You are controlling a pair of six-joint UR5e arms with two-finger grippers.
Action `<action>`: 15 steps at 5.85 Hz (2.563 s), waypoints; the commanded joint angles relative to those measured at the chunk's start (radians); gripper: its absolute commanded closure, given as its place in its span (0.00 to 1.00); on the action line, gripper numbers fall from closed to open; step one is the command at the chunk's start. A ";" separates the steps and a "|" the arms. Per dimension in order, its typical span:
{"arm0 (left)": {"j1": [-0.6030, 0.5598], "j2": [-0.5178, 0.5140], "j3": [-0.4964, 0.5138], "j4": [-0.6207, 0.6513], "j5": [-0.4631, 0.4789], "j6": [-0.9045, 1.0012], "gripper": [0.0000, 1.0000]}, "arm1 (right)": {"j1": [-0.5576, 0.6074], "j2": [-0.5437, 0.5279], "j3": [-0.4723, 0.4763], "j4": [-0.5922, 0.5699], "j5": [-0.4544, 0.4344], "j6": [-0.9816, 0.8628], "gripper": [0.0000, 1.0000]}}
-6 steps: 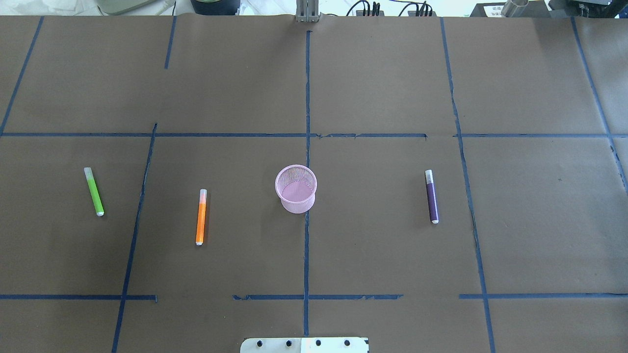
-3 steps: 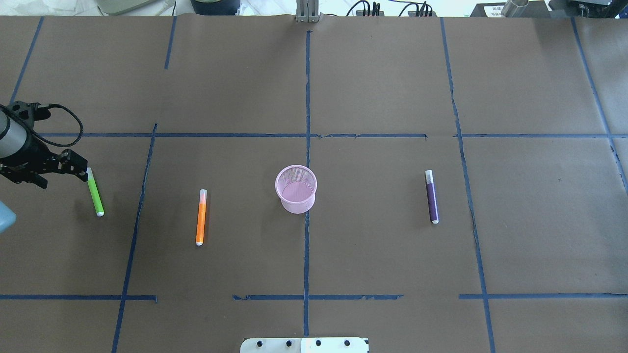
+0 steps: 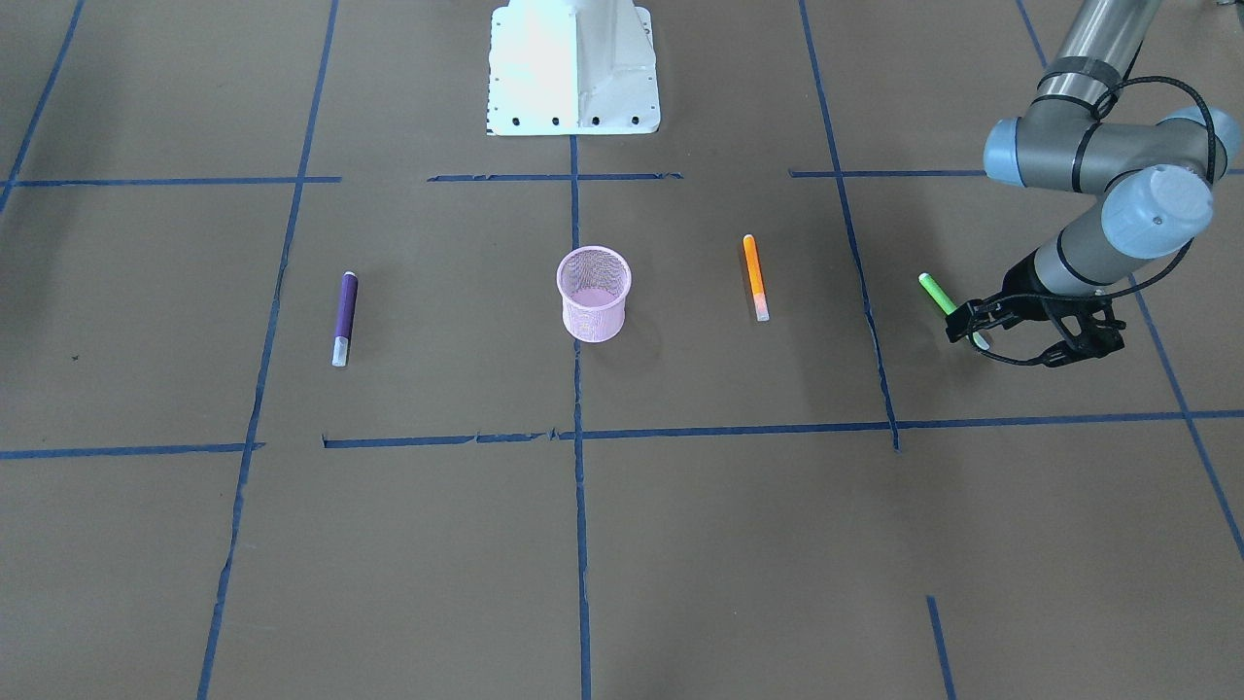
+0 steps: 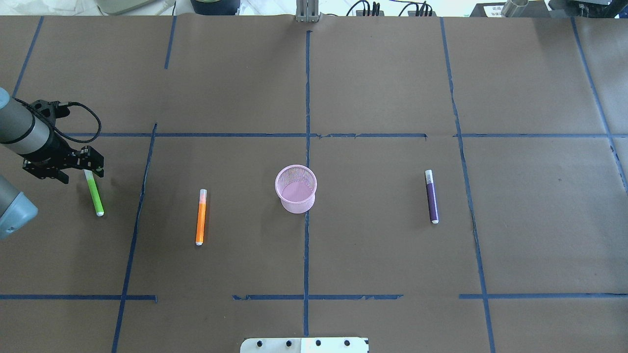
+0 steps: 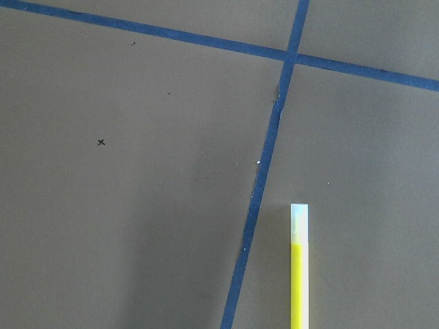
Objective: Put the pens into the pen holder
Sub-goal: 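Lower the left gripper onto the green marker and grasp it, then lift the green marker and carry it over the pink cup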
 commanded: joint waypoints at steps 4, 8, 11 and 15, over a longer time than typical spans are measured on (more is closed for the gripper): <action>0.008 -0.003 0.001 -0.003 -0.002 0.003 0.86 | 0.000 -0.002 -0.002 -0.005 0.002 0.000 0.00; 0.104 -0.150 -0.291 0.003 0.033 0.007 1.00 | 0.000 -0.002 -0.002 0.000 0.002 0.000 0.00; 0.338 -0.450 -0.317 -0.030 0.536 -0.002 1.00 | 0.000 0.001 0.000 0.005 0.002 0.000 0.00; 0.597 -0.419 -0.296 -0.228 1.140 -0.013 0.99 | 0.000 0.001 0.003 0.005 0.006 0.000 0.00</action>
